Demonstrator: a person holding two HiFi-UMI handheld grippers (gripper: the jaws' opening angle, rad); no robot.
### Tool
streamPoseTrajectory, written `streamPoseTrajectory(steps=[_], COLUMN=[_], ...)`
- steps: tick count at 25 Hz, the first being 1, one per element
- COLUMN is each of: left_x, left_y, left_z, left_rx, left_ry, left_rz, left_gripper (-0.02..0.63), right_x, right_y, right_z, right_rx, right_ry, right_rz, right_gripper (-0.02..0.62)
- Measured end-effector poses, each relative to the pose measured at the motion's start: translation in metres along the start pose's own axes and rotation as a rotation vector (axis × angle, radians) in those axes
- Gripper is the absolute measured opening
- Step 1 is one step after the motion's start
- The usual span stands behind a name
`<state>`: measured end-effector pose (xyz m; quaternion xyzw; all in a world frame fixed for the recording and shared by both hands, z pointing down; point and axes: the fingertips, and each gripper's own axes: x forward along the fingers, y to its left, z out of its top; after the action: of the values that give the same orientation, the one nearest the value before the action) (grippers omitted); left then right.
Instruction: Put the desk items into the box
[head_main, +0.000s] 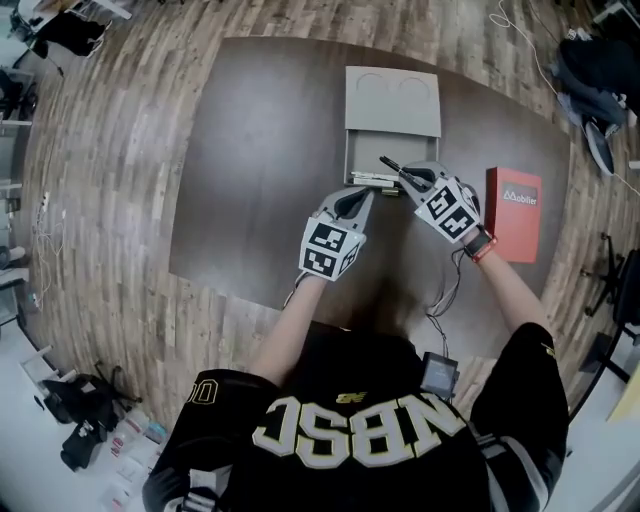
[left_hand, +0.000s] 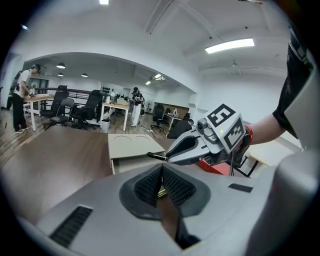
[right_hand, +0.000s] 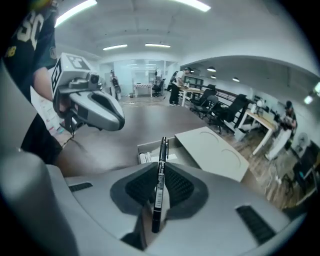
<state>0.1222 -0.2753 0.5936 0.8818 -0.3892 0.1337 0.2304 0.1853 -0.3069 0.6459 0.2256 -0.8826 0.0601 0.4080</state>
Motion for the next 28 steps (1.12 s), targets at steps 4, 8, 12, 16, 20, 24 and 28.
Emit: streamPoseTrajectory(steps=[4,8,12,16,20,24,28], left_x=[0.000,-0.005,0.001,-0.002,-0.005,-0.006,-0.016], left_y=[0.012,0.017,0.027,0.034,0.038,0.046,0.050], left_z=[0.002,0.000,-0.007,-0.015,-0.019,-0.021,-0.025], left_rx=[-0.021,-0.037,-0.052,-0.064,-0.069,-0.076,-0.080], left_ry=[0.001,0.009,0.019,0.031,0.033,0.032,0.027], left_rz=[0.027,0.046,0.060,0.065,0.065,0.064,0.066], left_gripper=[0.017,0.017,0.015,0.017,0.017,0.017,0.017], right_x=[0.031,0.060,0.089,0.108,0.115,0.117,0.117], right_y=[-0.005,-0.006,-0.019,-0.022,-0.019,-0.024,-0.022], right_z=[0.004,-0.002,-0.016,-0.028,-0.034,-0.034,-0.028], right_rx=[-0.173,-0.292,-0.292,-0.267,-0.241,-0.210,-0.104], right_ry=[0.023,0.067,0.081,0.108,0.126,0.129,0.126], right_rz=[0.030,0.073,0.105,0.120,0.131,0.105,0.078], right_gripper=[0.051,0.051,0.051,0.051,0.051,0.065,0.112])
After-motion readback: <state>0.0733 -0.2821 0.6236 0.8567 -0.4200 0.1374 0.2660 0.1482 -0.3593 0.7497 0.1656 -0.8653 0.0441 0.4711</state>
